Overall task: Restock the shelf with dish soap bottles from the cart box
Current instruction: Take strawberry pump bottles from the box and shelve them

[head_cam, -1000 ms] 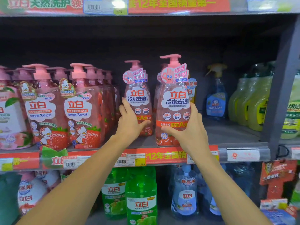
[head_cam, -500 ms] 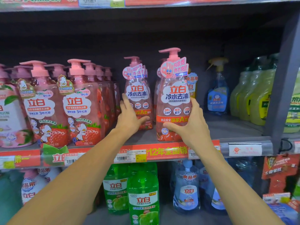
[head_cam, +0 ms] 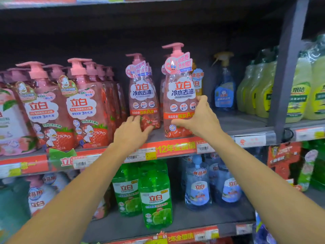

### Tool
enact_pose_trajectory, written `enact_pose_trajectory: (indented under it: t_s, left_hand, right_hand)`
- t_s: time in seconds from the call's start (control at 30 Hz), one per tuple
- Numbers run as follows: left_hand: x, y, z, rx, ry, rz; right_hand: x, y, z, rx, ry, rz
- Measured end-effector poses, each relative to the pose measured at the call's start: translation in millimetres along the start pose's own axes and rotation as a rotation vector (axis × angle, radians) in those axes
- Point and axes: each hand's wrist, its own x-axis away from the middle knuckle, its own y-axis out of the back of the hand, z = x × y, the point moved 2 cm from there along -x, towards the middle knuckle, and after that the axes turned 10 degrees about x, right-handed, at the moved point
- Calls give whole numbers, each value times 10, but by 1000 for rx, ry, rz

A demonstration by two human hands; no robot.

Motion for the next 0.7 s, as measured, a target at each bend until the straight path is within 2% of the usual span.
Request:
enact_pose_trajectory:
  t_s: [0.1,0.2,0.37,0.53,0.7]
  left_hand:
    - [258,-2,-34,63,-23,-29]
    - [427,-13,-25,-137,-113,-130]
    - [503,-27,4,-318,-148,-82]
    - [537,-42,-17,-313,-163,-112]
    - [533,-71,-33,-293,-150,-93]
  right_hand:
    - [32,-10,-22,11,-32,-6]
    - [43,-31,0,10,-47,-15]
    - [-15,-40,46,24,-64,-13]
    - [-223,-83,93,96,-101,91]
    - [-350,-182,75,73,-120,90]
